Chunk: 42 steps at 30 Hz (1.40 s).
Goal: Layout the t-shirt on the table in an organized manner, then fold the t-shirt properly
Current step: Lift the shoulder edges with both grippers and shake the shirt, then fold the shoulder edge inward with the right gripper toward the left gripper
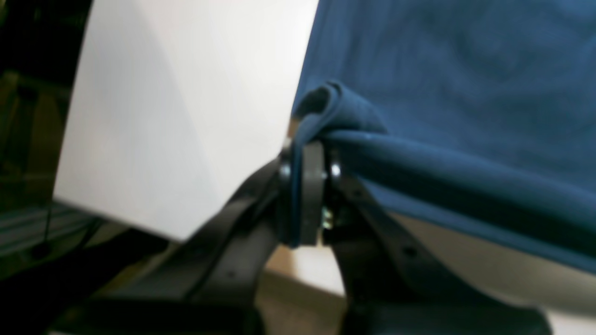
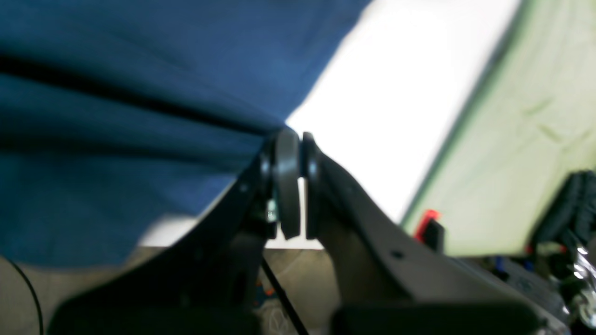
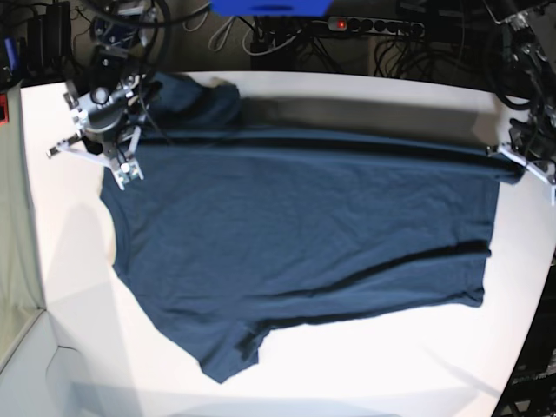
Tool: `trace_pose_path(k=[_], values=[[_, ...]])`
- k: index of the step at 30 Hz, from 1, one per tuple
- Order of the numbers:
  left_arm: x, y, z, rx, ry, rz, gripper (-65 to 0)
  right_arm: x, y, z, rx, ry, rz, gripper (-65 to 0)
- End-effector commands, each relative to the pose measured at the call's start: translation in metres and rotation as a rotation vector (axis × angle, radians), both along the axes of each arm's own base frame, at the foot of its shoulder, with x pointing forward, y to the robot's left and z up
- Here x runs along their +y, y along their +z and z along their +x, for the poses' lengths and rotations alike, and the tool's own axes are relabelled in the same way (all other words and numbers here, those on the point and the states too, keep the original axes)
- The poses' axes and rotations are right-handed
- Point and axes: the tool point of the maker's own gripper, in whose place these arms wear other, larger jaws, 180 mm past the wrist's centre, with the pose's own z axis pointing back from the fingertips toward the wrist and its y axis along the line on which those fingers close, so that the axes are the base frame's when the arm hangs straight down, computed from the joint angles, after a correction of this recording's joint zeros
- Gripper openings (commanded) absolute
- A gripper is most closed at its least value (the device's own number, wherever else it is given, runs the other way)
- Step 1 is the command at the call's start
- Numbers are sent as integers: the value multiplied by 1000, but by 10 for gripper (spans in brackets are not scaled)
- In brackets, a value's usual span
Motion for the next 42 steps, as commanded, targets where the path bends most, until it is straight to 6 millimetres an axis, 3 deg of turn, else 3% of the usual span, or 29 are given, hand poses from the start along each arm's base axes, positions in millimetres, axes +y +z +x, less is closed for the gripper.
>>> trace_pose_path(k=[1,9,15,21,32,35,38,42], values=[[10,13,6,-27,8,42,-650,-9,11,7,-24,-6,-40,-650],[9,15,11,-39,8,38,-650,-11,23,40,-84,1,-40,-650],[14,-5,3,8,33,7,-650,-8,18,57,-82,4,-17,-650],[15,-12,1,22,42,-8,-650,-3,16,56,-80,3,-4,-650],[15,-17,9,19,57,-37,-650,54,9,25,-46,133,46,-650],[8,-20,13,28,28,-35,-650,62,3,14,-3,154,46,-569],[3,-22,14,35,9,-38,-650,57,-1,5,49,127,26,-463],[1,-23,14,36,10,-42,-650,62,-4,3,63,119,68,-339]])
